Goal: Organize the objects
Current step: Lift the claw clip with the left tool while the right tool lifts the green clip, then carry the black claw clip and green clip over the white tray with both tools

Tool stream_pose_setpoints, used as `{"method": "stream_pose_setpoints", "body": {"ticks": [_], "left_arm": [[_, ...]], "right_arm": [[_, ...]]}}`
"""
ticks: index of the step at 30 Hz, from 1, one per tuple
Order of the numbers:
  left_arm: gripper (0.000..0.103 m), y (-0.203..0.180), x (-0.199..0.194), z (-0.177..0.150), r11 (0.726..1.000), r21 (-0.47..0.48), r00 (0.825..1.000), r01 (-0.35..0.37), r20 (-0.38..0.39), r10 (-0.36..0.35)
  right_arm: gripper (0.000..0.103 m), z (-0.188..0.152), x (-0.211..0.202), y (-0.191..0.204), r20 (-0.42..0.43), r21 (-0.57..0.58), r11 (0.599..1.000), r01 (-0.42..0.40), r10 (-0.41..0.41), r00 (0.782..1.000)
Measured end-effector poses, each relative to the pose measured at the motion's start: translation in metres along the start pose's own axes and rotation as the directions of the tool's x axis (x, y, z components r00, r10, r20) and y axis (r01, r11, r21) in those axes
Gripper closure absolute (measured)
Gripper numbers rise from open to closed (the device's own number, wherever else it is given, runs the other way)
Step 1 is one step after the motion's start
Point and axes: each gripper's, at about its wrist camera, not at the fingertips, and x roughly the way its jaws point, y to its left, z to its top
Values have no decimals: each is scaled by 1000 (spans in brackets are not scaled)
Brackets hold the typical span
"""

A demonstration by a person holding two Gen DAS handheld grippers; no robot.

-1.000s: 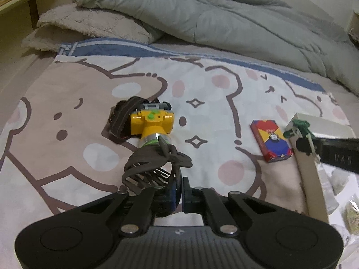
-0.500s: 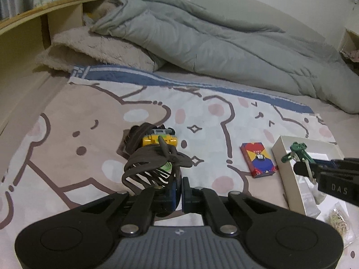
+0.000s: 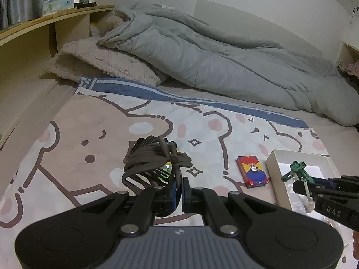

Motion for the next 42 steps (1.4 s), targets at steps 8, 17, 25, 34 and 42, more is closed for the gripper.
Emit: {"method": "stream_pose_setpoints", "body": {"ticks": [8, 17, 25, 34, 42], "left_arm": [[99, -7, -1, 0, 1000, 6, 1000, 1, 14, -1], [99, -26, 5, 4, 1000, 11, 999, -3, 35, 3], [99, -62, 14, 4, 998, 49, 999, 38, 36, -39], [99, -114, 25, -1, 988, 89, 992, 126, 18, -128], [99, -159, 36, -9, 972, 130, 980, 198, -12, -198]], "right_arm": [[80, -3, -4, 0, 10, -9, 1000, 9, -9, 1000], [80, -6, -10, -23, 16, 25, 998, 54, -55, 998], [80, -19, -14, -65, -1, 76, 989, 129, -130, 992], [80, -36, -19, -116, -27, 149, 966, 213, -211, 977], [80, -51, -25, -151, -47, 204, 944, 260, -255, 966]]}}
